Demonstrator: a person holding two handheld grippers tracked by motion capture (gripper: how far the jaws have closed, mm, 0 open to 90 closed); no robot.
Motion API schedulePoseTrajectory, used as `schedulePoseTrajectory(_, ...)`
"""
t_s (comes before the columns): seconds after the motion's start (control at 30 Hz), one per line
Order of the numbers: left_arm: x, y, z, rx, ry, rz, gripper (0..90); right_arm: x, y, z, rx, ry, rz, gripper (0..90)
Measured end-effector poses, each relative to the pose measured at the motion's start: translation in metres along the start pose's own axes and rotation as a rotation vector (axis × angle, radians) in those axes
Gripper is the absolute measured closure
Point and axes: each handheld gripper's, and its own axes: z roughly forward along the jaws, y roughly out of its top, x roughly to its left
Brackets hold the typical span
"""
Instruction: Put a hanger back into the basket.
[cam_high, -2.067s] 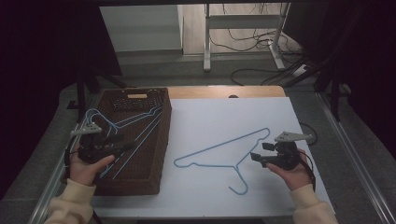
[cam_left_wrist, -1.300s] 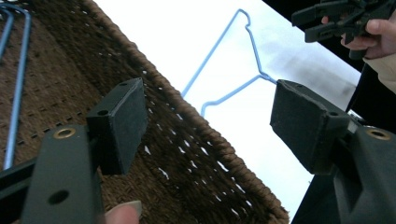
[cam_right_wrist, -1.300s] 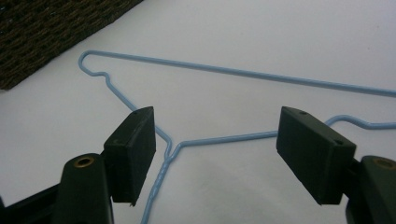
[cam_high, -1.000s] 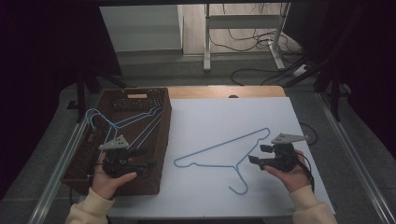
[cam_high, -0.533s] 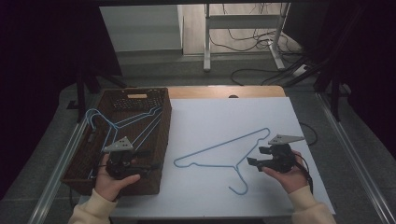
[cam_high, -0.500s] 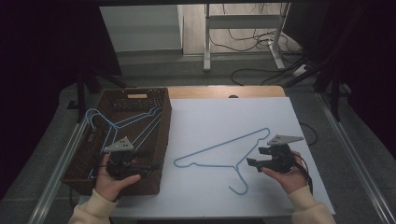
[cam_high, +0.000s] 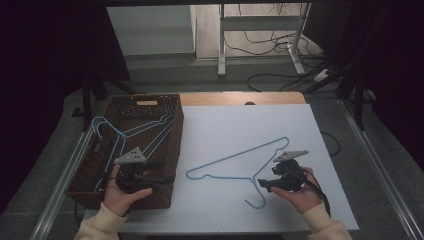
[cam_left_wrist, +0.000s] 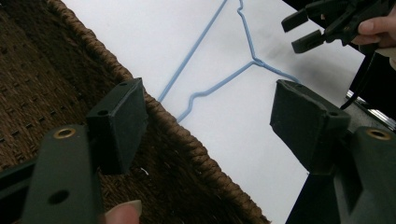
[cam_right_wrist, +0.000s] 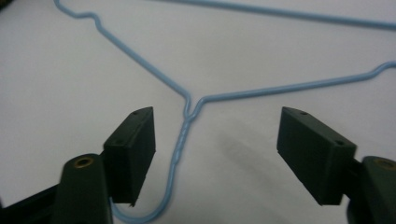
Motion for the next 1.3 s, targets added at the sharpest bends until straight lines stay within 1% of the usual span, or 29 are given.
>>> schedulePoseTrajectory(0.13,0.0,0.0,0.0,0.002,-0.004,0.004,27.1,0.004,-0.001,0.005,0.046,0.001,0.029,34.9)
schedulePoseTrajectory(0.23,0.0,0.0,0.0,0.0,-0.004,0.002,27.1,0.007,-0.002,0.009,0.072,-0.005,0.027,38.1)
schedulePoseTrajectory(0.33,0.001,0.0,0.0,-0.003,-0.017,-0.004,27.2,0.01,-0.002,0.012,0.091,-0.005,0.021,43.3)
schedulePoseTrajectory(0.4,0.001,0.0,0.0,-0.002,-0.018,-0.003,27.2,0.013,-0.001,0.015,0.105,-0.007,0.019,45.9)
schedulePoseTrajectory(0.53,0.002,0.0,-0.001,-0.001,-0.019,-0.007,27.2,0.018,0.0,0.021,0.132,-0.017,0.003,50.1)
schedulePoseTrajectory(0.73,0.002,0.0,0.0,0.0,-0.022,-0.007,27.2,0.027,0.003,0.032,0.182,-0.039,-0.048,58.4)
schedulePoseTrajectory(0.8,0.002,0.0,-0.001,-0.001,-0.022,-0.007,27.2,0.027,0.002,0.035,0.2,-0.049,-0.055,62.4)
schedulePoseTrajectory(0.9,0.002,-0.001,-0.001,-0.003,-0.021,-0.009,27.2,0.027,0.001,0.035,0.207,-0.069,-0.056,68.5)
schedulePoseTrajectory(0.97,0.002,-0.001,-0.001,-0.002,-0.021,-0.008,27.2,0.027,0.001,0.035,0.213,-0.069,-0.055,71.4)
schedulePoseTrajectory(1.0,0.002,-0.001,-0.001,-0.001,-0.023,-0.007,27.2,0.027,0.002,0.035,0.217,-0.074,-0.059,73.6)
schedulePoseTrajectory(1.03,0.001,-0.001,0.0,0.0,-0.023,-0.005,27.2,0.028,0.002,0.035,0.225,-0.08,-0.069,77.9)
schedulePoseTrajectory(1.1,0.001,0.0,0.0,0.0,-0.023,-0.005,27.2,0.028,0.003,0.035,0.238,-0.075,-0.072,81.7)
schedulePoseTrajectory(1.17,0.001,0.0,0.0,0.0,-0.023,-0.004,27.2,0.027,0.004,0.035,0.249,-0.074,-0.066,82.8)
schedulePoseTrajectory(1.3,0.001,-0.001,0.0,0.001,-0.023,-0.005,27.2,0.023,0.005,0.035,0.26,-0.061,-0.03,83.5)
